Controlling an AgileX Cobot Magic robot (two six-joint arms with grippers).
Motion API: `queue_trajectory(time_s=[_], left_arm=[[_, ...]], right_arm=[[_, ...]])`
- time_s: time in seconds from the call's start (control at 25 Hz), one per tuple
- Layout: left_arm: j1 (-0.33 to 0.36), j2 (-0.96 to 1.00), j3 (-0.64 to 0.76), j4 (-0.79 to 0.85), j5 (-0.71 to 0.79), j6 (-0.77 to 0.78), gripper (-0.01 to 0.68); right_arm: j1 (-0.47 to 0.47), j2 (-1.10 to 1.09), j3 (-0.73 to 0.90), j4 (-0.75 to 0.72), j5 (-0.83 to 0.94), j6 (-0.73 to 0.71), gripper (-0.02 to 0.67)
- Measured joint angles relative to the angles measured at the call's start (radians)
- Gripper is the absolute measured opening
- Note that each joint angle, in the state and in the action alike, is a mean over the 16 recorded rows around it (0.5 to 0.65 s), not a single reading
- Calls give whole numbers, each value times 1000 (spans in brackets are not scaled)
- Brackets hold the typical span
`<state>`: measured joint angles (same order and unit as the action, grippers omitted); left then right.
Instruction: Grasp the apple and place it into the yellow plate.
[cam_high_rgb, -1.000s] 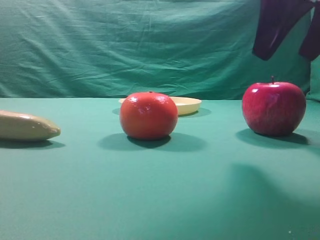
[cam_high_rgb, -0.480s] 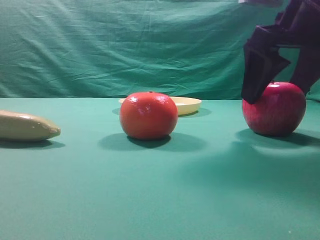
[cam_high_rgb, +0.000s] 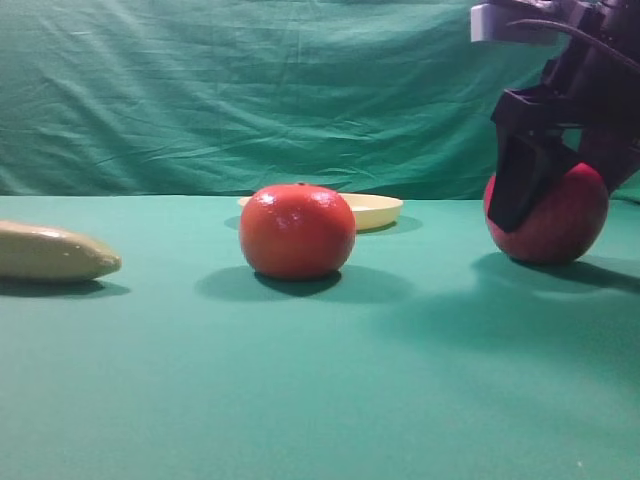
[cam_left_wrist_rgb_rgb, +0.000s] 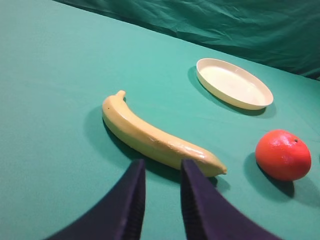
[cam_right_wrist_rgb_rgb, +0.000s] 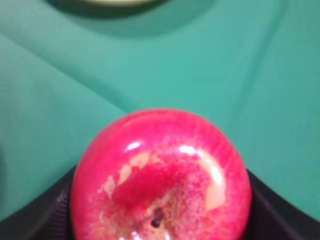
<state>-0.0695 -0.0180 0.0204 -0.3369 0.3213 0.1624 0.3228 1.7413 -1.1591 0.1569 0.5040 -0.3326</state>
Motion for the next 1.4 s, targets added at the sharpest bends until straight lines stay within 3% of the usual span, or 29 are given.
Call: queue_trajectory(time_s=[0.72, 1.0, 1.4], left_arm=[[0, 0, 0, 0, 0, 0, 157], [0, 0, 0, 0, 0, 0, 157], [0, 0, 0, 0, 0, 0, 157]], right_arm=[[78, 421, -703, 0, 214, -3, 498], [119, 541, -815, -1, 215, -6, 498], [131, 582, -837, -12, 215, -11, 498]])
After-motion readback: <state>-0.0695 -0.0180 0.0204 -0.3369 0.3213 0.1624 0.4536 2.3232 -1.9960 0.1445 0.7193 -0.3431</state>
